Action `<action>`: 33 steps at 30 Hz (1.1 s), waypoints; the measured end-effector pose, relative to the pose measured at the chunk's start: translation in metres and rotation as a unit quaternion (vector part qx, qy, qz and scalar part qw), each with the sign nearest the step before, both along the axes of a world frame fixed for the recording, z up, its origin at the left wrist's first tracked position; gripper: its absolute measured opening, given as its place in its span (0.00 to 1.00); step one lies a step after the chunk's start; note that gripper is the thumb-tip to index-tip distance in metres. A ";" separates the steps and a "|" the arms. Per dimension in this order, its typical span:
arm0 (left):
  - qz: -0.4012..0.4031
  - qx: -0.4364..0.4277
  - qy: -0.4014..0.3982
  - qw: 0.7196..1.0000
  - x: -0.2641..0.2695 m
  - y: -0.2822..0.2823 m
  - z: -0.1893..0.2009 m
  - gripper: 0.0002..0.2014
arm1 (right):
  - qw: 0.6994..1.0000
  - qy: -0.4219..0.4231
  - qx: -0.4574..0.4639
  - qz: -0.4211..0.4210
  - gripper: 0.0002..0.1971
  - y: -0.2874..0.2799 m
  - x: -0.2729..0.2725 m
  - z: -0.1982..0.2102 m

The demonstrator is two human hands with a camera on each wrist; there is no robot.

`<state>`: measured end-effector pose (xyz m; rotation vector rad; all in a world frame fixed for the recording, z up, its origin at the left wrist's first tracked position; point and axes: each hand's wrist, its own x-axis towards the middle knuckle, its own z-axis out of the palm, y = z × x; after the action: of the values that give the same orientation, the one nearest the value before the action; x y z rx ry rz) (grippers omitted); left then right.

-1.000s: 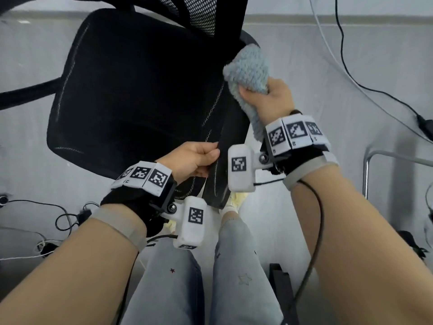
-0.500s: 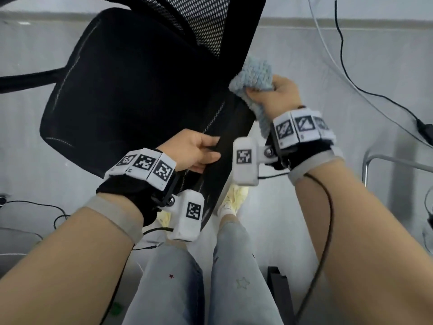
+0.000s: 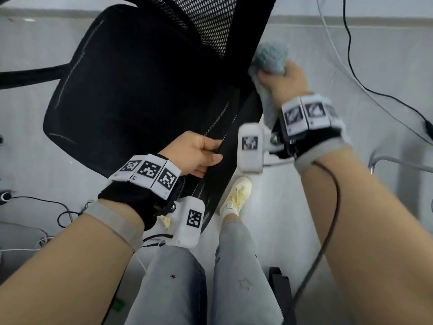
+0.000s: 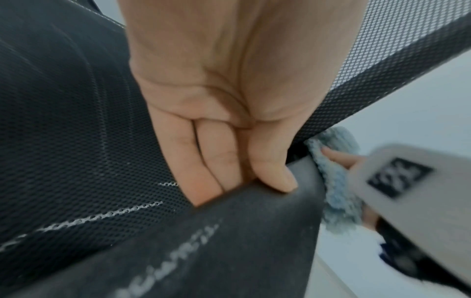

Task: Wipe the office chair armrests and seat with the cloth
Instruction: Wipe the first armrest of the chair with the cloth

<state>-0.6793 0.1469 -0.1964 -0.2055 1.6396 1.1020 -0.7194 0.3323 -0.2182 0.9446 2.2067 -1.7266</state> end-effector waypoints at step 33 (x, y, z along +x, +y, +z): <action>0.050 -0.015 0.032 0.998 -0.004 0.003 -0.010 0.17 | 0.988 0.001 0.120 0.096 0.15 -0.014 0.041 -0.011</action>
<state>-0.6835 0.1500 -0.2066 -0.2782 1.7196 1.1702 -0.6785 0.3178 -0.2290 0.7447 2.4561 -1.4036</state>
